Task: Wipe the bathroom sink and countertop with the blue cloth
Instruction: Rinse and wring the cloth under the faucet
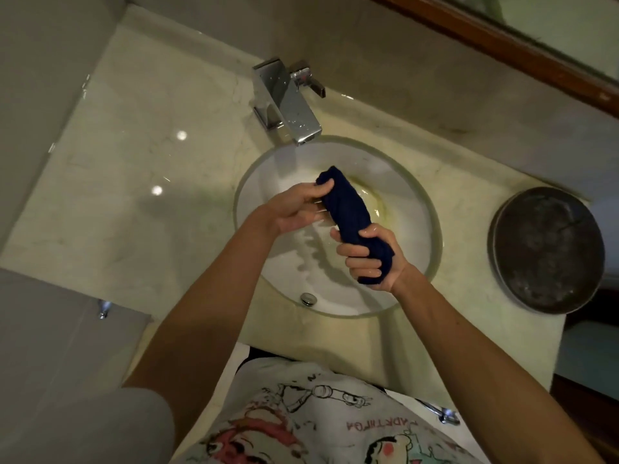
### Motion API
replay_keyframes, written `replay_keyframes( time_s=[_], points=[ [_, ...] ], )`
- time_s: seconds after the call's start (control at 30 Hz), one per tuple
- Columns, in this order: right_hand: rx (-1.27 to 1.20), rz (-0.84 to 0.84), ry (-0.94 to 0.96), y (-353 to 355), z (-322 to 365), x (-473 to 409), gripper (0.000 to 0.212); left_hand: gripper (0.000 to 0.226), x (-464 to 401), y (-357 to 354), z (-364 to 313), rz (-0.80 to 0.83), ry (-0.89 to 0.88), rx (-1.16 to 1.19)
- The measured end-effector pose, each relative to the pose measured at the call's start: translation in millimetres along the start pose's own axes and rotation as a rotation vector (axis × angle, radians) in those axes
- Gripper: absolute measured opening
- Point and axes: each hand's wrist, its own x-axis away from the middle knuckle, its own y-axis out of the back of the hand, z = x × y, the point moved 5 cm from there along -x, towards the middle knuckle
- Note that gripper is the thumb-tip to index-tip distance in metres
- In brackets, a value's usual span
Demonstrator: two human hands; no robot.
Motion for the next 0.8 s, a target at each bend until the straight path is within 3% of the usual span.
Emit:
replay_keyframes(
  time_s=[0.07, 0.17, 0.33, 0.43, 0.67, 0.8],
  points=[
    [-0.092, 0.135, -0.014, -12.3, -7.8, -6.2, 0.039, 0.042, 4.8, -10.6, 4.4, -0.015, -0.037, 0.07],
    [-0.161, 0.223, 0.005, -26.5, -16.6, -14.2, 0.038, 0.023, 9.7, -34.8, 3.4, 0.071, -0.142, 0.235],
    [-0.095, 0.143, 0.093, -37.5, -18.9, -21.5, 0.035, 0.024, 0.9, -40.8, -6.7, 0.212, -0.204, 0.57],
    [0.127, -0.08, 0.157, -38.5, -15.0, -24.7, 0.038, 0.027, -6.6, -35.0, -12.3, 0.097, -0.126, 0.437],
    [0.636, -0.847, 0.144, -5.2, -4.5, -39.1, 0.032, 0.03, -28.1, 6.1, 7.1, -0.454, -0.013, -0.232],
    [0.952, -1.086, 0.235, 3.2, -2.3, -41.3, 0.014, 0.031, -33.4, 5.3, 10.2, -0.514, -0.05, -0.497]
  ],
)
